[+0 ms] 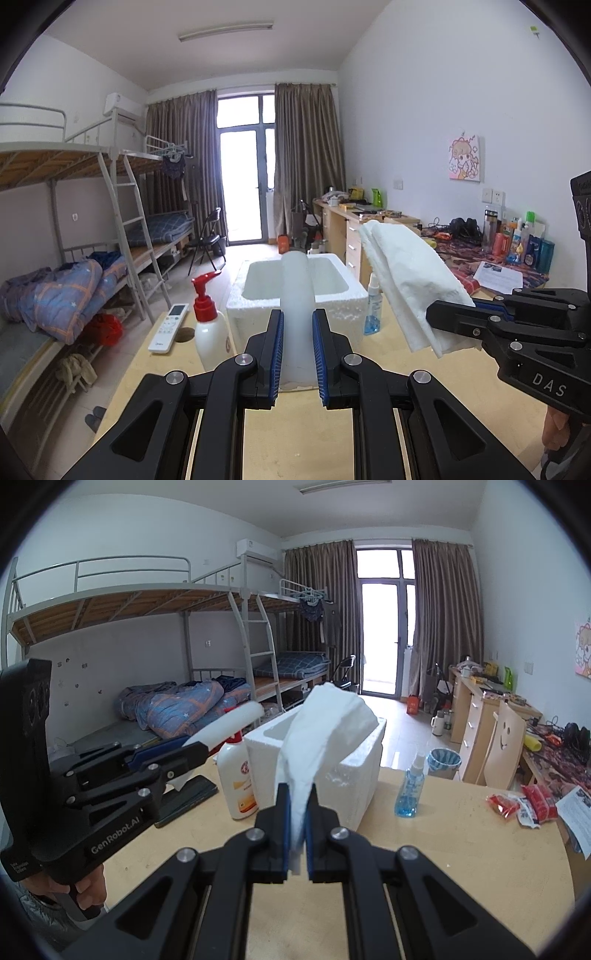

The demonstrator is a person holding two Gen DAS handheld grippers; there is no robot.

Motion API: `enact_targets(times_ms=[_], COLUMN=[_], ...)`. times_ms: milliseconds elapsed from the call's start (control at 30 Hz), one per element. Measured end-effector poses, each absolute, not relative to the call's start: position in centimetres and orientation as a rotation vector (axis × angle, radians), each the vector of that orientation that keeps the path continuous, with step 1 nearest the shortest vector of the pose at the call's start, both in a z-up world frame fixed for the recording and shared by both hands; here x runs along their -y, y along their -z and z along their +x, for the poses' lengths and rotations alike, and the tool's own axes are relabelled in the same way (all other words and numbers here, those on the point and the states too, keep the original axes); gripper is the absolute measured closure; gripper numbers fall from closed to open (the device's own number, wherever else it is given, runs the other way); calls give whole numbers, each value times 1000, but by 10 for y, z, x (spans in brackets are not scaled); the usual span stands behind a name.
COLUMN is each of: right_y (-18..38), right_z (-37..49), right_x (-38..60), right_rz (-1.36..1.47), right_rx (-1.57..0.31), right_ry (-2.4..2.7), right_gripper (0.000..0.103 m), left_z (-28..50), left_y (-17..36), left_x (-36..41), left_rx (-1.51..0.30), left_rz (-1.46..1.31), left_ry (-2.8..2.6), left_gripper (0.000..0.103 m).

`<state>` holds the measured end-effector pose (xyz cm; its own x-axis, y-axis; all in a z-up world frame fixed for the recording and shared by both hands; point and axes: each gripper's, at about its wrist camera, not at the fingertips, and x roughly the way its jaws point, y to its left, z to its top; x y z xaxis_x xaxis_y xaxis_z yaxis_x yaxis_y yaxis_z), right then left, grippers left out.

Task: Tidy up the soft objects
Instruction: 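Carry the foam tube and tissue with both tools over the white foam box, then lower the foam tube into the box and open the left tool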

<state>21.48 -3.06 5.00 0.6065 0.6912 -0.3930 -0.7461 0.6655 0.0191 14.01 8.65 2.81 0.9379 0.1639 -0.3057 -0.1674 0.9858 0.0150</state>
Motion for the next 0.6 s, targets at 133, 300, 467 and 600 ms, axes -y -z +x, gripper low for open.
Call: enact_targets(times_ms=[133, 300, 467, 600], right_y=[-54, -59, -63, -67], right_z=[222, 233, 249, 259], right_x=[23, 14, 4, -3], right_rz=[-164, -174, -186, -188], right_rx=[-389, -395, -409, -415], right_ry=[-839, -846, -854, -862], right_gripper=[94, 94, 94, 94], left_z=[148, 160, 176, 190], left_y=[-32, -36, -40, -45], left_x=[-90, -96, -104, -112], left_rx=[-314, -316, -328, -337], left_rz=[-9, -8, -11, -21], left_ry=[-168, -180, -189, -193], left_gripper=[86, 86, 86, 86])
